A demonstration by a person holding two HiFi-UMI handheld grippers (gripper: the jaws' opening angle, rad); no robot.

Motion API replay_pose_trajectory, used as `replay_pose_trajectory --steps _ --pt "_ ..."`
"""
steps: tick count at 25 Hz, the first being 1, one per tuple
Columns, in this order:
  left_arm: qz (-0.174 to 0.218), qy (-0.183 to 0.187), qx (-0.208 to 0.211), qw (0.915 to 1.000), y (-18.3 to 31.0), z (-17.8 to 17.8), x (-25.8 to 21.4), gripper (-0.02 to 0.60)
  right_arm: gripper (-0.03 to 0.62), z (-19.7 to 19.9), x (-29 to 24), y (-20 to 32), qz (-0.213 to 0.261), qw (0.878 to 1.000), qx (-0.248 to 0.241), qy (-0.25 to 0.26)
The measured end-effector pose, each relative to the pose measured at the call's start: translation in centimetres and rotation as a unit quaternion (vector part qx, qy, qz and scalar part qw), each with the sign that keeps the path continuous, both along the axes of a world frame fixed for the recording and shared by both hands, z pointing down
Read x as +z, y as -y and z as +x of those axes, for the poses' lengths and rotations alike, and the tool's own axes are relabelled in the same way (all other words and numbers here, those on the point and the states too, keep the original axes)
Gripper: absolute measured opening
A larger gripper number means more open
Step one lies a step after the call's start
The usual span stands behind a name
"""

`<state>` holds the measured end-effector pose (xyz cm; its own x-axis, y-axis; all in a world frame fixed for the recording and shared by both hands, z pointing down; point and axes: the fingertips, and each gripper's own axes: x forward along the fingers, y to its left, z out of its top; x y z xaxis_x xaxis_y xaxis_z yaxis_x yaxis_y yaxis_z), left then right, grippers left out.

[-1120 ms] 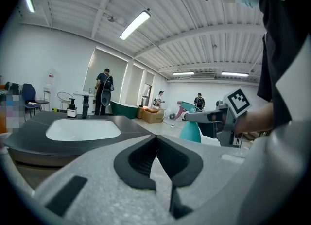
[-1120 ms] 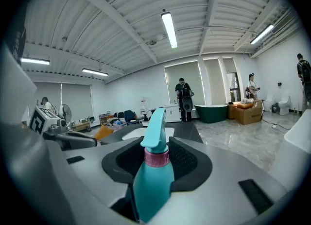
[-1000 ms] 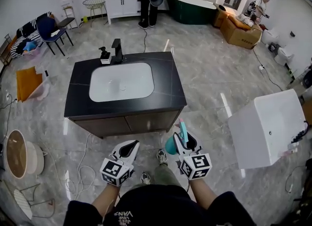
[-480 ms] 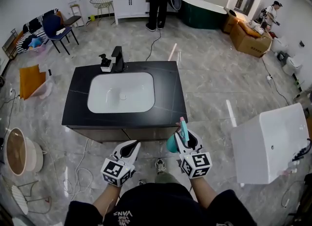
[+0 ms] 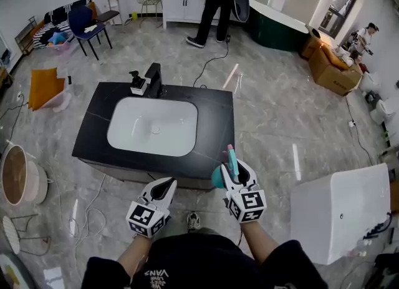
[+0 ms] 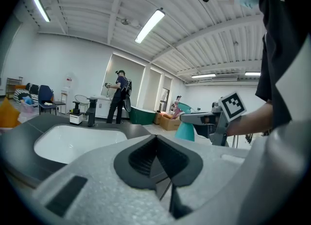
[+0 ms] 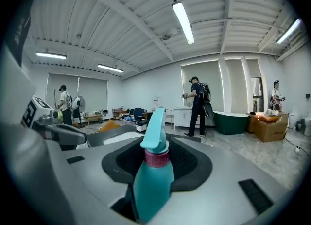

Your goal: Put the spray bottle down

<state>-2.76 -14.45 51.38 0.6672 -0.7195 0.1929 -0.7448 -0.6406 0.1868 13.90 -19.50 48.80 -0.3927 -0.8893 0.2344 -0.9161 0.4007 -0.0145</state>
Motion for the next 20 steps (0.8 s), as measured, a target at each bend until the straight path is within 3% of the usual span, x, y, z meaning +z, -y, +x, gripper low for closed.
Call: replay_pose_trajectory --steps 8,20 --pt "-0.018 0.005 -0.022 0.9996 2.8 -1.0 0.8 0.011 0.152 0.5 1.1 5.4 0.004 1.000 0.009 -0.006" --pt "-0.013 0.021 0.009 0.9997 10.7 -4.0 0.2 0.011 0.152 -0.3 2.7 12.7 0.004 0.998 0.055 -0.010"
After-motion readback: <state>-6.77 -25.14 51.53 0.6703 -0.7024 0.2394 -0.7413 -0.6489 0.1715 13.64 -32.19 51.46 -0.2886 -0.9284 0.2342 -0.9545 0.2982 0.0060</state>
